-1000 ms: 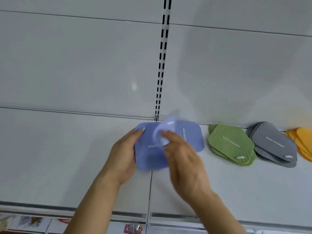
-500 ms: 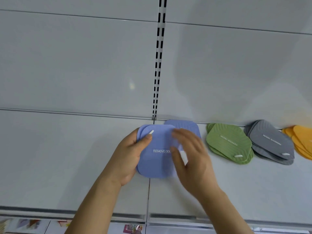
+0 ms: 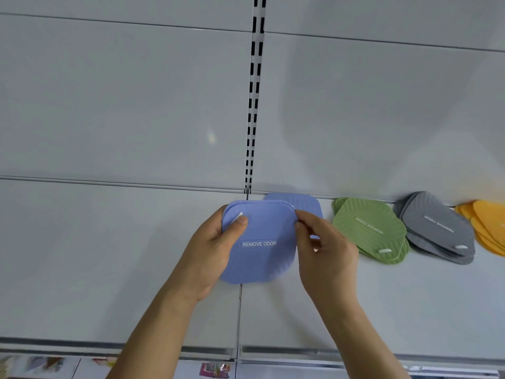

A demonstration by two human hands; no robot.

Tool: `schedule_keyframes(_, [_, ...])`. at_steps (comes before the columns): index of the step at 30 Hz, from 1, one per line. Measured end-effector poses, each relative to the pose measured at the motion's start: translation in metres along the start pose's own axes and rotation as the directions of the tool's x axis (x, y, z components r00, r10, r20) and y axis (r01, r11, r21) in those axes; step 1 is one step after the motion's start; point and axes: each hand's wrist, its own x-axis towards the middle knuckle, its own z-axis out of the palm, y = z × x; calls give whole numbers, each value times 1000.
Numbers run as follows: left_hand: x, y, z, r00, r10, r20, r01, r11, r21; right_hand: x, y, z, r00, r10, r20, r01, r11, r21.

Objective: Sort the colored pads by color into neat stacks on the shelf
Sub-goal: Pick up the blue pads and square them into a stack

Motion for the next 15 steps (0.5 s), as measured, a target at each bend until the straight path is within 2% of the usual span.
schedule_keyframes(3, [0,-1,-2,999,25,-25,-25,1000,17,3,9,1,984,-176,9,176,981,-85])
schedule_keyframes(8, [1,1,-23,988,40,-152,-47,998,-42,27,37,-7,978,-181,100,201,946,-254])
schedule_keyframes(12, [2,-1,-36,977,18,-212,-35,996,-78,29,37,9,929,-214,302,305,905,-297])
schedule_keyframes(15, [1,-4,-38,966,-13,-258,-18,993,-117,27,33,28,892,-126,435,313,865,-392])
